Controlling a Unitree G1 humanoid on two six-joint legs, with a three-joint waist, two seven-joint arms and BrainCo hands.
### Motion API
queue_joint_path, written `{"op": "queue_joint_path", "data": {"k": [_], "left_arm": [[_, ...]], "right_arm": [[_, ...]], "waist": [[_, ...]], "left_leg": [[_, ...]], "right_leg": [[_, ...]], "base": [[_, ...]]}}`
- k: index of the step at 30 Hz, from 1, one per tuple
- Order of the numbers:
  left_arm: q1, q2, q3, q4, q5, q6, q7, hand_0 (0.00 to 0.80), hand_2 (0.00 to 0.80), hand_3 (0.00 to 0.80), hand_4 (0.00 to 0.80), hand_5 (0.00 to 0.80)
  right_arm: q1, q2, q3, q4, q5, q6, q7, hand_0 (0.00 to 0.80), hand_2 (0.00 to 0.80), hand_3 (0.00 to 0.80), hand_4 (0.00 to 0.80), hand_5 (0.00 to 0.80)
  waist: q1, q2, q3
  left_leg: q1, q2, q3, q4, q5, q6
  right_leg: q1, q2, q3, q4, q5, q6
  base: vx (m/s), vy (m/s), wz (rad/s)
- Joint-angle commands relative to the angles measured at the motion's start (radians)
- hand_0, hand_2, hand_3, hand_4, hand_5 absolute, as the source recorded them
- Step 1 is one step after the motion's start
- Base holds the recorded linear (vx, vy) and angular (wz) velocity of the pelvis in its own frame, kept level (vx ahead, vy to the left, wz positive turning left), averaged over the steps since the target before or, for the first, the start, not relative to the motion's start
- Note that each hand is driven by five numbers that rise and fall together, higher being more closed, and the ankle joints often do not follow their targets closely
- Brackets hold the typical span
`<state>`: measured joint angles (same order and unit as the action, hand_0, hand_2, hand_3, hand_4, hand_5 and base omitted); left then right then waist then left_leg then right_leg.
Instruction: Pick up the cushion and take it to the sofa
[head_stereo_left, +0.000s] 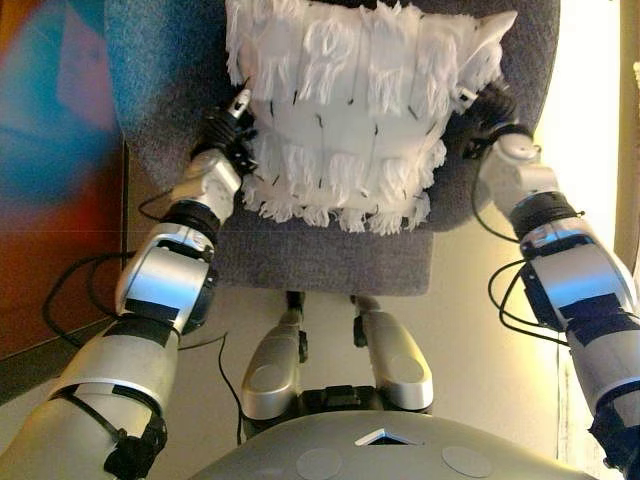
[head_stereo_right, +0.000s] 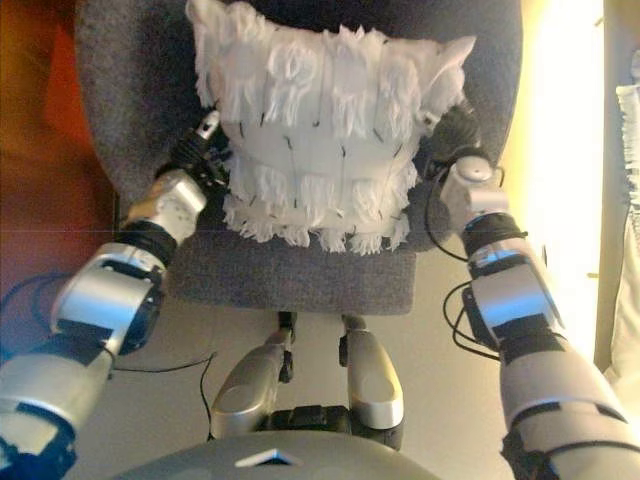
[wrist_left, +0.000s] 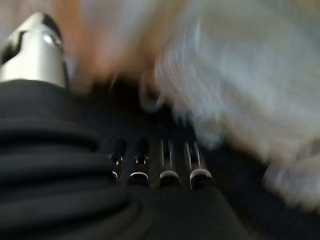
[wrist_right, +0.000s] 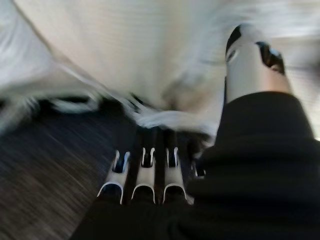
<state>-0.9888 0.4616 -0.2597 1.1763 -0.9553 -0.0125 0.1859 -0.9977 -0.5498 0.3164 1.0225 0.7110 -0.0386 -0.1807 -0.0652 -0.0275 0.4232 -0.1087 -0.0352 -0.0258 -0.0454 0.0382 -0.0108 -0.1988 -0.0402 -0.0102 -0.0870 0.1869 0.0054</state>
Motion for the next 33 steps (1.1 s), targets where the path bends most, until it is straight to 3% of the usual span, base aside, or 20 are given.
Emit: {"op": "queue_joint_path", "data": {"k": [1, 4, 9, 11, 15, 19, 23, 24, 27, 30, 33], "left_arm": [[0.041, 0.096, 0.005, 0.021, -0.006, -0.051, -0.032, 0.000, 0.000, 0.000, 0.000, 0.000], [0.150, 0.149, 0.064, 0.003, -0.016, -0.048, -0.056, 0.000, 0.000, 0.000, 0.000, 0.000], [0.355, 0.169, 0.163, -0.060, 0.037, -0.084, -0.018, 0.000, 0.000, 0.000, 0.000, 0.000], [0.455, 0.141, 0.194, -0.104, 0.090, -0.099, 0.053, 0.000, 0.000, 0.000, 0.000, 0.000], [0.663, 0.039, 0.213, -0.147, 0.211, -0.039, 0.057, 0.000, 0.000, 0.000, 0.000, 0.000], [0.807, -0.065, 0.227, -0.042, 0.291, 0.052, 0.034, 0.000, 0.000, 0.000, 0.000, 0.000], [0.890, -0.137, 0.257, 0.156, 0.346, 0.134, 0.007, 0.000, 0.000, 0.000, 0.000, 0.000], [0.905, -0.149, 0.258, 0.186, 0.385, 0.157, 0.018, 0.000, 0.000, 0.000, 0.000, 0.000], [0.940, -0.200, 0.262, 0.243, 0.461, 0.208, 0.029, 0.000, 0.000, 0.000, 0.000, 0.000], [0.951, -0.234, 0.241, 0.265, 0.489, 0.242, -0.003, 0.000, 0.000, 0.000, 0.000, 0.000], [0.961, -0.291, 0.171, 0.257, 0.487, 0.287, -0.118, 0.000, 0.000, 0.000, 0.000, 0.000]], "right_arm": [[0.065, -0.152, -0.085, 0.025, 0.020, -0.071, -0.051, 0.000, 0.000, 0.000, 0.000, 0.000], [0.200, -0.201, -0.167, 0.003, 0.011, -0.067, -0.052, 0.000, 0.000, 0.000, 0.000, 0.000], [0.440, -0.208, -0.313, -0.039, -0.010, -0.090, -0.077, 0.000, 0.000, 0.000, 0.000, 0.000], [0.563, -0.170, -0.366, -0.082, -0.041, -0.088, -0.116, 0.000, 0.000, 0.000, 0.000, 0.000], [0.803, -0.074, -0.434, -0.116, -0.109, -0.014, -0.115, 0.000, 0.000, 0.000, 0.000, 0.000], [0.938, 0.046, -0.420, 0.032, -0.174, 0.040, -0.059, 0.000, 0.000, 0.000, 0.000, 0.000], [1.004, 0.186, -0.381, 0.246, -0.216, 0.059, 0.027, 0.000, 0.000, 0.000, 0.000, 0.000], [1.015, 0.215, -0.377, 0.281, -0.210, 0.098, 0.063, 0.000, 0.000, 0.000, 0.000, 0.000], [1.045, 0.293, -0.347, 0.345, -0.278, 0.157, 0.130, 0.000, 0.000, 0.000, 0.000, 0.000], [1.053, 0.330, -0.315, 0.355, -0.281, 0.162, 0.129, 0.000, 0.000, 0.000, 0.000, 0.000], [1.049, 0.373, -0.262, 0.339, -0.343, 0.179, 0.155, 0.000, 0.000, 0.000, 0.000, 0.000]], "waist": [[0.004, 0.016, -0.054], [0.000, 0.022, -0.070], [-0.004, 0.025, -0.097], [-0.004, 0.022, -0.114], [0.001, 0.009, -0.153], [0.011, -0.003, -0.203], [0.020, -0.013, -0.252], [0.021, -0.015, -0.261], [0.018, -0.015, -0.279], [0.015, -0.014, -0.283], [0.010, -0.005, -0.280]], "left_leg": [[-0.029, -0.011, 0.038, 0.005, 0.016, -0.001], [-0.009, -0.013, 0.033, 0.000, 0.010, 0.000], [0.028, -0.017, 0.025, -0.007, 0.001, 0.001], [0.041, -0.018, 0.019, -0.007, -0.002, 0.002], [0.074, -0.016, 0.015, -0.011, -0.005, 0.009], [0.112, -0.015, 0.012, -0.005, -0.011, 0.018], [0.150, -0.015, 0.006, -0.002, -0.022, 0.025], [0.159, -0.017, 0.002, -0.001, -0.027, 0.028], [0.184, -0.024, -0.003, 0.004, -0.045, 0.036], [0.191, -0.026, 0.004, 0.019, -0.060, 0.041], [0.209, -0.020, 0.017, 0.030, -0.080, 0.059]], "right_leg": [[0.008, -0.024, 0.013, 0.119, -0.112, 0.068], [0.029, -0.025, 0.003, 0.114, -0.121, 0.065], [0.076, -0.021, -0.005, 0.096, -0.131, 0.059], [0.096, -0.018, -0.005, 0.089, -0.132, 0.057], [0.133, -0.011, -0.011, 0.077, -0.131, 0.055], [0.174, 0.001, -0.013, 0.080, -0.138, 0.046], [0.216, 0.011, -0.002, 0.077, -0.143, 0.035], [0.223, 0.013, 0.003, 0.076, -0.145, 0.034], [0.245, 0.014, 0.016, 0.076, -0.151, 0.031], [0.249, 0.014, 0.019, 0.094, -0.162, 0.028], [0.238, 0.028, 0.002, 0.182, -0.213, 0.020]], "base": [[0.000, 0.000, 0.00], [0.000, 0.000, 0.00], [0.012, -0.004, -0.10], [0.005, -0.028, -0.09], [0.007, -0.040, -0.03], [0.067, -0.023, -0.01], [0.111, -0.006, -0.01], [0.078, 0.019, -0.04], [0.076, 0.050, -0.03], [0.038, 0.055, -0.05], [-0.016, 0.044, -0.17]]}}
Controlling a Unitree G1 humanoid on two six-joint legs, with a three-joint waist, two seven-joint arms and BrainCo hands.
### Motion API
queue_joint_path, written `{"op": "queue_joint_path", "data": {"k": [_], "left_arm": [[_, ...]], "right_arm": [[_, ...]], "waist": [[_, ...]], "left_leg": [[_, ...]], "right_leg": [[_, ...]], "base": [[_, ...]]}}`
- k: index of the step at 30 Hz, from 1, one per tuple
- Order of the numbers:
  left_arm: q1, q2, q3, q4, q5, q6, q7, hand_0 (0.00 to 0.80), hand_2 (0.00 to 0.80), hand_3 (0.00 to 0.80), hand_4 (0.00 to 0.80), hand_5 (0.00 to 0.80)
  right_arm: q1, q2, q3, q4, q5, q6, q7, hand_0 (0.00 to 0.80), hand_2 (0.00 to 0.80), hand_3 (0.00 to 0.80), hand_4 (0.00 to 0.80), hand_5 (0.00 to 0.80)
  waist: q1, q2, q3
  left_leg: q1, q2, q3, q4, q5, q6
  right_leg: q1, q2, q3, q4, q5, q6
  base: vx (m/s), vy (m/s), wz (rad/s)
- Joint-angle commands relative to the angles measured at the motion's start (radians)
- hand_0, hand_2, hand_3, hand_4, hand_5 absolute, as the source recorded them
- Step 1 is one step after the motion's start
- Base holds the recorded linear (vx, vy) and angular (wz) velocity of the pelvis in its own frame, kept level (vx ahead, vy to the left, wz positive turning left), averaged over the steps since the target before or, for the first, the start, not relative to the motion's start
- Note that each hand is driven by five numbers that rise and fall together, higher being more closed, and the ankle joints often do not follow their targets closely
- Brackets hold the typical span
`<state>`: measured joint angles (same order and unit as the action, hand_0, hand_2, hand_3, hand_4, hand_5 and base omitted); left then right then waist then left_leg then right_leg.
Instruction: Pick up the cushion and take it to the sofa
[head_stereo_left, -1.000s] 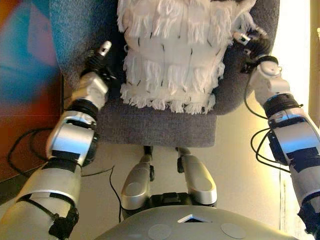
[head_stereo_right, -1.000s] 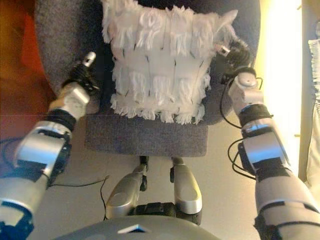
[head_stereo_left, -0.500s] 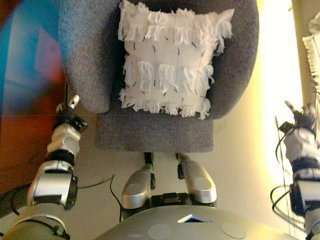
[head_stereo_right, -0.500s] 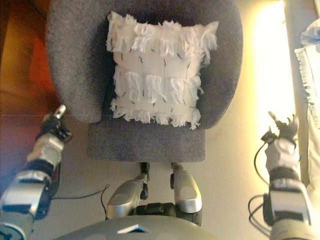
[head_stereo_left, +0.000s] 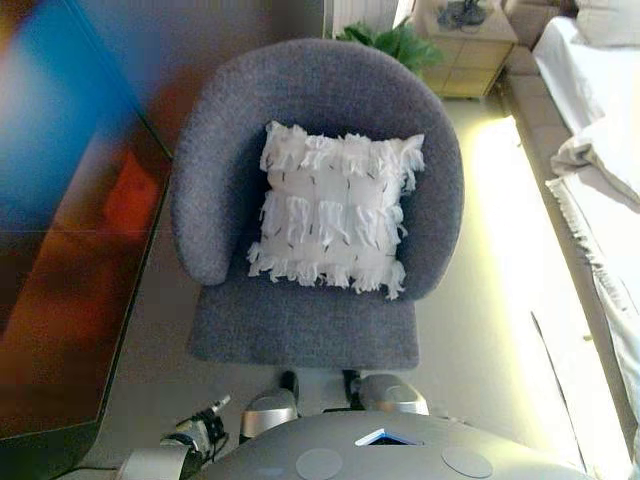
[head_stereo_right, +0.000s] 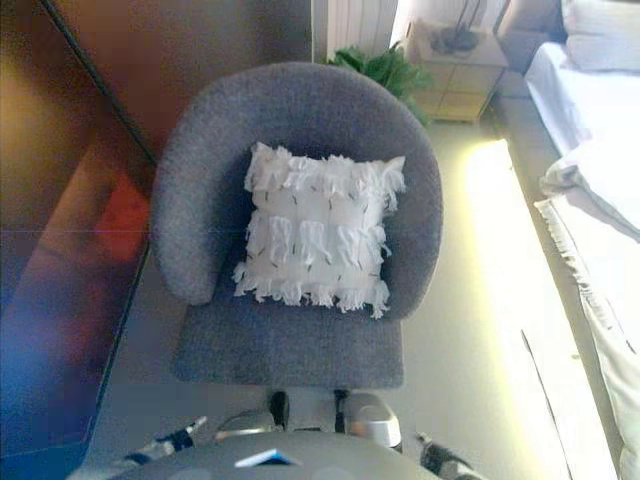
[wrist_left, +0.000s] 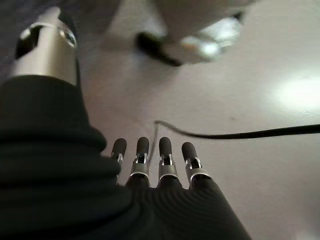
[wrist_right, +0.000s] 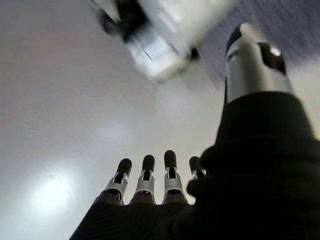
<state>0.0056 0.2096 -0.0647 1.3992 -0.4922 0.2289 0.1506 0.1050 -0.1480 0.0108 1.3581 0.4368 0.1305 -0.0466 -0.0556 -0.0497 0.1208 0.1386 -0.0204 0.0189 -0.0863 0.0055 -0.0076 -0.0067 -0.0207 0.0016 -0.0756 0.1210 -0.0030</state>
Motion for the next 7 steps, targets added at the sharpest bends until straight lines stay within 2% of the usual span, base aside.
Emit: {"op": "queue_joint_path", "data": {"k": [1, 3, 5, 7], "left_arm": [[-0.031, -0.039, -0.038, 0.027, 0.023, 0.055, -0.094, 0.000, 0.000, 0.000, 0.000, 0.000], [-0.040, -0.035, -0.064, 0.018, 0.003, 0.064, -0.103, 0.000, 0.000, 0.000, 0.000, 0.000], [-0.049, -0.029, -0.078, 0.013, -0.006, 0.063, -0.106, 0.000, 0.000, 0.000, 0.000, 0.000], [-0.059, -0.024, -0.094, 0.003, 0.006, 0.071, -0.114, 0.000, 0.000, 0.000, 0.000, 0.000]], "right_arm": [[-0.057, -0.025, 0.060, -0.005, -0.079, 0.012, 0.016, 0.000, 0.000, 0.000, 0.000, 0.000], [-0.064, -0.025, 0.082, -0.012, -0.087, 0.014, 0.016, 0.000, 0.000, 0.000, 0.000, 0.000], [-0.068, -0.029, 0.096, -0.010, -0.092, 0.015, 0.022, 0.000, 0.000, 0.000, 0.000, 0.000], [-0.072, -0.032, 0.108, -0.006, -0.086, 0.013, 0.025, 0.000, 0.000, 0.000, 0.000, 0.000]], "waist": [[0.003, 0.019, 0.025], [0.011, 0.017, 0.028], [0.012, 0.016, 0.027], [0.013, 0.015, 0.017]], "left_leg": [[-0.036, -0.032, -0.020, 0.072, -0.049, 0.055], [-0.039, -0.035, -0.013, 0.076, -0.049, 0.055], [-0.033, -0.038, -0.020, 0.066, -0.045, 0.056], [-0.019, -0.040, -0.024, 0.048, -0.041, 0.055]], "right_leg": [[0.042, 0.009, -0.031, 0.187, -0.157, 0.029], [0.048, 0.004, -0.052, 0.173, -0.153, 0.028], [0.060, 0.006, -0.044, 0.151, -0.143, 0.029], [0.079, 0.007, -0.038, 0.116, -0.129, 0.031]], "base": [[-0.076, 0.011, -0.29], [-0.100, -0.011, -0.39], [-0.078, -0.050, -0.47], [-0.023, -0.055, -0.23]]}}
